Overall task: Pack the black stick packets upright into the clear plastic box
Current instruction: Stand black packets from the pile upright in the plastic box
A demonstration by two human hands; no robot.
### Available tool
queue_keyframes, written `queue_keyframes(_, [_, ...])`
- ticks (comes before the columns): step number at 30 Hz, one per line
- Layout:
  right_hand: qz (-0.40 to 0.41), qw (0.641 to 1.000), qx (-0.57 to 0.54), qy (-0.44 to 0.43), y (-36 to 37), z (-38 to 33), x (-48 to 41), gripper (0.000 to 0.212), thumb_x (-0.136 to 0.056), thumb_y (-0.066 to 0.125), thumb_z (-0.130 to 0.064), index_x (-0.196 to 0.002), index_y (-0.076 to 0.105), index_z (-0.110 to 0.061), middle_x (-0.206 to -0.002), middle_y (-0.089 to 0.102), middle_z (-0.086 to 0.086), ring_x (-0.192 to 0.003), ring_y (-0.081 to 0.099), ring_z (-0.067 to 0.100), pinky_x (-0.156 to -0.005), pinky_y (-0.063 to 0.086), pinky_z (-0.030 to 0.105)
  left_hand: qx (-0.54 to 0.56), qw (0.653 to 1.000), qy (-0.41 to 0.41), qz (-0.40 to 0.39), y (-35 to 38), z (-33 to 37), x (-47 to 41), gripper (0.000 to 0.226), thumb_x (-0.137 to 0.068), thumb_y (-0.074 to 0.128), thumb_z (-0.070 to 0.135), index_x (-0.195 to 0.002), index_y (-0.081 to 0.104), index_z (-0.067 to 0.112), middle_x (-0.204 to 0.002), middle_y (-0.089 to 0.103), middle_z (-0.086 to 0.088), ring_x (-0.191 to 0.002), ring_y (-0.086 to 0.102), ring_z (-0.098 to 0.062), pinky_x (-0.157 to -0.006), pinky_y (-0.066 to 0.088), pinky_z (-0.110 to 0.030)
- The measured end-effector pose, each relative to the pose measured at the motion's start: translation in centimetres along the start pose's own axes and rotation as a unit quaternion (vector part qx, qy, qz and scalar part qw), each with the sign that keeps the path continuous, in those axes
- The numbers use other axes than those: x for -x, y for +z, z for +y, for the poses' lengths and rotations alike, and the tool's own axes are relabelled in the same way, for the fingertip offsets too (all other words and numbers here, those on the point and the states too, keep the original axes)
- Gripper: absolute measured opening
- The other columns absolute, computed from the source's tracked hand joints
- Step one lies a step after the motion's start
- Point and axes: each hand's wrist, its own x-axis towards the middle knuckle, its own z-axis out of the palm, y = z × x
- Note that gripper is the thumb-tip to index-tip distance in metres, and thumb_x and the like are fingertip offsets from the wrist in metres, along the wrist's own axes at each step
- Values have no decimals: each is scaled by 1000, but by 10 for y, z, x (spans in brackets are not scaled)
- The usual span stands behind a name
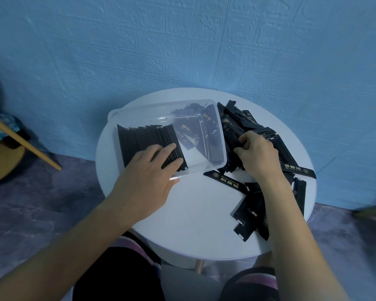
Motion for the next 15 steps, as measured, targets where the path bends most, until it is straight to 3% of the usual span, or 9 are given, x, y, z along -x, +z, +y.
queue_keyframes(5, [6, 1000, -5, 1, 0, 0, 1, 17, -90, 68, -25, -106, 60, -25, -85, 60, -7, -90, 58, 26, -76, 40, 35, -5, 1000, -1, 2, 0, 0, 0, 44, -93, 67, 34, -132, 64, 16, -149, 52, -12, -125, 53, -35, -95, 49, -50])
queue_keyframes(11, [-5, 1000, 0, 8, 0, 0, 0, 16, -88, 68, -30, -101, 60, -25, -96, 68, -1, -95, 60, 28, -79, 46, 38, -6, 1000, -1, 1, 1, 0, 0, 44, -93, 66, 35, -133, 64, 16, -149, 51, -11, -125, 52, -35, -95, 48, -50])
queue_keyframes(15, [-27, 999, 13, 17, -2, -1, 0, 23, -90, 66, -34, -112, 64, -26, -102, 70, 3, -101, 62, 32, -84, 49, 39, -2, 1000, 0, 4, 1, -1, 0, 44, -93, 66, 34, -133, 64, 16, -149, 52, -12, -125, 53, -35, -94, 49, -50])
